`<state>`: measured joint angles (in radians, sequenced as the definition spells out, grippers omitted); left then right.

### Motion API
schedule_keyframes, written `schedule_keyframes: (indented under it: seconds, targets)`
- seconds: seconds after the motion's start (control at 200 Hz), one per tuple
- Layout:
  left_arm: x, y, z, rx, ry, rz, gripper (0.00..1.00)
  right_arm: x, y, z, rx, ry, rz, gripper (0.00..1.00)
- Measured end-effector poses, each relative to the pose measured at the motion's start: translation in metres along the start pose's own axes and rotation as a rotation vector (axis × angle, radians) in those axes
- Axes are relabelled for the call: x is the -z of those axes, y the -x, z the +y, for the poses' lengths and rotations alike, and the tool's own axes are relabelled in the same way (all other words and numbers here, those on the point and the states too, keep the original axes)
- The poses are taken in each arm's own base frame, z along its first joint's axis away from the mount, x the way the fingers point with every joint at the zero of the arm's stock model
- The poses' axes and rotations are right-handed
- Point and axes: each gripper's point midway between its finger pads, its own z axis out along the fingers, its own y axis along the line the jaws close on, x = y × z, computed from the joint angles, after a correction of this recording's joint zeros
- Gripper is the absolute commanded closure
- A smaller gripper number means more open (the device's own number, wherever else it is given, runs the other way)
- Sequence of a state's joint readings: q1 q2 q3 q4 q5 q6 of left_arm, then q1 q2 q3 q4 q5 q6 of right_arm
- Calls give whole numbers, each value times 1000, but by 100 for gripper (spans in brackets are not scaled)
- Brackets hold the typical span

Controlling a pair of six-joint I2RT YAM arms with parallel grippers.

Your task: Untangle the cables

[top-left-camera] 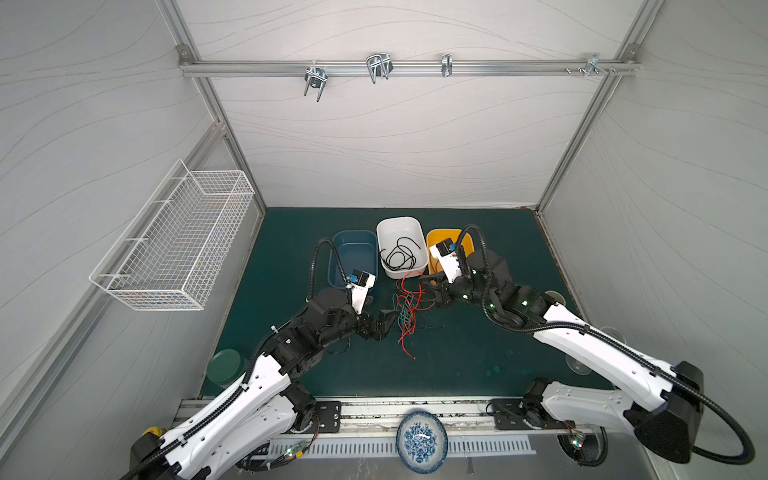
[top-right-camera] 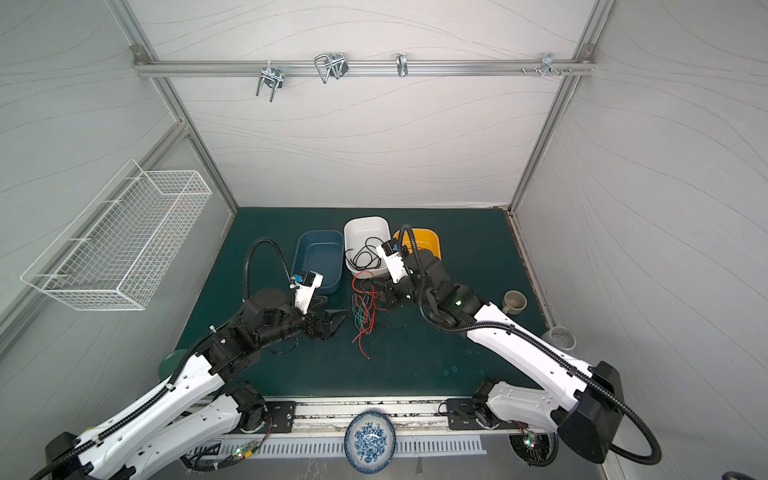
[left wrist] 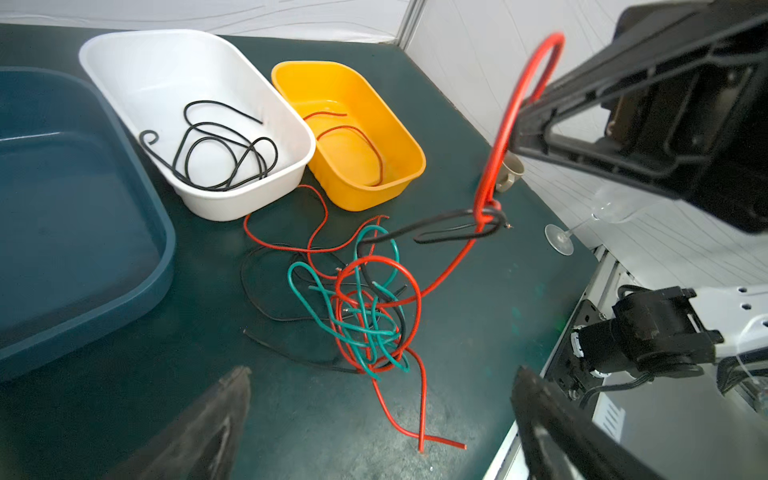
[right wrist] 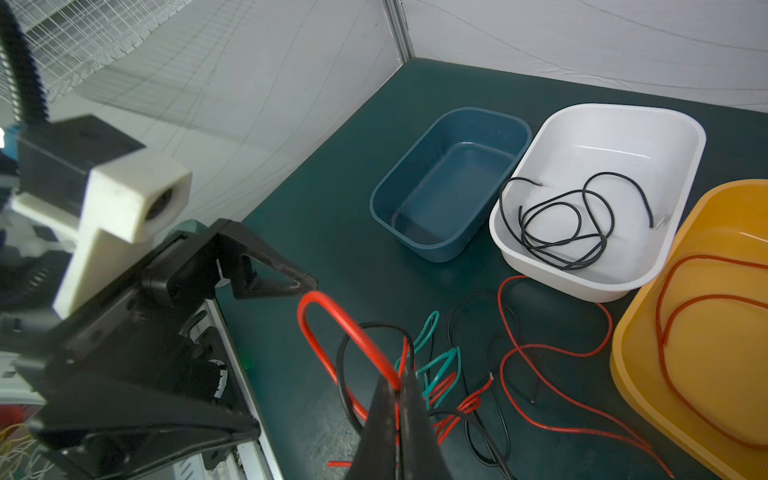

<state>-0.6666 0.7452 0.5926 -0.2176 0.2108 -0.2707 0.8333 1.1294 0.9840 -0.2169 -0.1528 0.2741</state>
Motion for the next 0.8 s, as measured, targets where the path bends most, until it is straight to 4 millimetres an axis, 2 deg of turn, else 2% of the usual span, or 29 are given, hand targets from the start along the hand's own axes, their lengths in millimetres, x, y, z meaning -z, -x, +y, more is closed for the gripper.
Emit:
schedule_keyframes:
  seconds: [0.365,0.535,0.68,0.8]
  targets:
    - [-21,8,-8,-169,-46,-28,1,3,-4,24,-17,159,32,100]
    - [-30,7,-9,-244,-50,-24,5,4,-6,32,-19,205,46,100]
    - [-31,14,-11,-278,-53,-63,19,4,-7,38,-24,241,54,100]
    - [-32,16,-11,-302,-53,-78,39,2,-10,41,-28,267,67,100]
